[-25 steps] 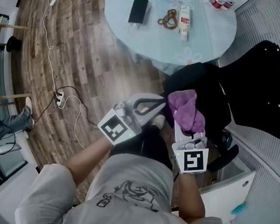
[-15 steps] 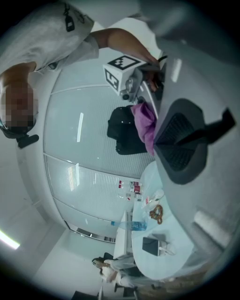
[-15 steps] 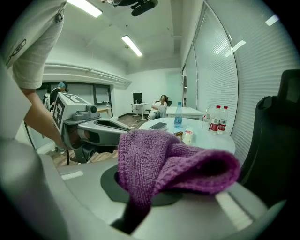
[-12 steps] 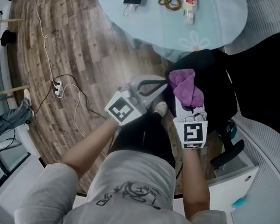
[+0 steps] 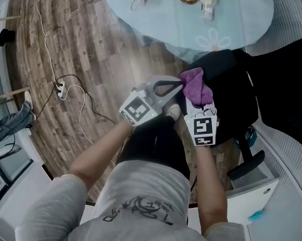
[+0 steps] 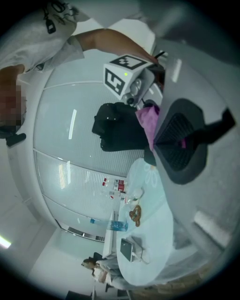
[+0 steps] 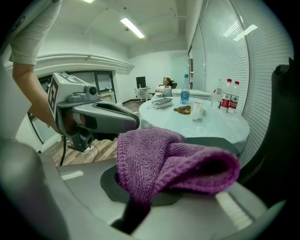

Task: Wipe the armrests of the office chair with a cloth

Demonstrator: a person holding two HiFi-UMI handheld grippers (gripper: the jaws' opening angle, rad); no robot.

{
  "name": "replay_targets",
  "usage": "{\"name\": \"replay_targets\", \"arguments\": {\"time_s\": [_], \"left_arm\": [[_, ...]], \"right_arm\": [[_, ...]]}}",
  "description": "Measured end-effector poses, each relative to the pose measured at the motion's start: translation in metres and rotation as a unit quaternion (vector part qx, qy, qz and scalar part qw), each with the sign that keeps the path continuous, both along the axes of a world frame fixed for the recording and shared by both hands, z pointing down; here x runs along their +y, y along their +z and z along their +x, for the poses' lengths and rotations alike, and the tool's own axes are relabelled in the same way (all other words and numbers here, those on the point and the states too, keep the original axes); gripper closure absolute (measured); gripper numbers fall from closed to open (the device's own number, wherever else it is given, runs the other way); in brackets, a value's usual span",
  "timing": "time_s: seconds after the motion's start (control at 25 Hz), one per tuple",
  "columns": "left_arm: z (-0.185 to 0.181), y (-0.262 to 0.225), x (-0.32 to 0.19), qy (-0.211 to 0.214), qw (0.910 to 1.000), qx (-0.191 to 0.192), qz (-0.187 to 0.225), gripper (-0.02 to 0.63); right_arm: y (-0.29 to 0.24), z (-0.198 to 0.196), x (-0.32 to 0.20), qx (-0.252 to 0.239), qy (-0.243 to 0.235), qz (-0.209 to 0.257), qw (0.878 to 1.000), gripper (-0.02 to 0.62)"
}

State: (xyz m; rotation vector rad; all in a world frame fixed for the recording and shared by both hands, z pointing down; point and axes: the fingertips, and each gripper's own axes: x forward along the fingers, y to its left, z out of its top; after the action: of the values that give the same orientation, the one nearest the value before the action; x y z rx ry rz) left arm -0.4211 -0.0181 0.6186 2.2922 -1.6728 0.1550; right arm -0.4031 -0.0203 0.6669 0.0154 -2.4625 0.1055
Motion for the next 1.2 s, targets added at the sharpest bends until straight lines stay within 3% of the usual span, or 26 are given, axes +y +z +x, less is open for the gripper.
{"name": "replay_targets", "arguments": {"time_s": [0.48, 1.2], "left_arm": [[-0.001, 0.0, -0.004, 0.004, 1.0, -0.001, -0.007, 0.604], [0.003, -0.001, -0.002, 0.007, 0.9999, 0.003, -0.013, 0.604]], "right_arm": [[0.007, 0.002, -0.03, 0.0, -0.006, 0.014, 1.0, 0.565], [0.019, 0.009, -0.176, 0.017, 0.052, 0.038, 0.998, 0.565]]}}
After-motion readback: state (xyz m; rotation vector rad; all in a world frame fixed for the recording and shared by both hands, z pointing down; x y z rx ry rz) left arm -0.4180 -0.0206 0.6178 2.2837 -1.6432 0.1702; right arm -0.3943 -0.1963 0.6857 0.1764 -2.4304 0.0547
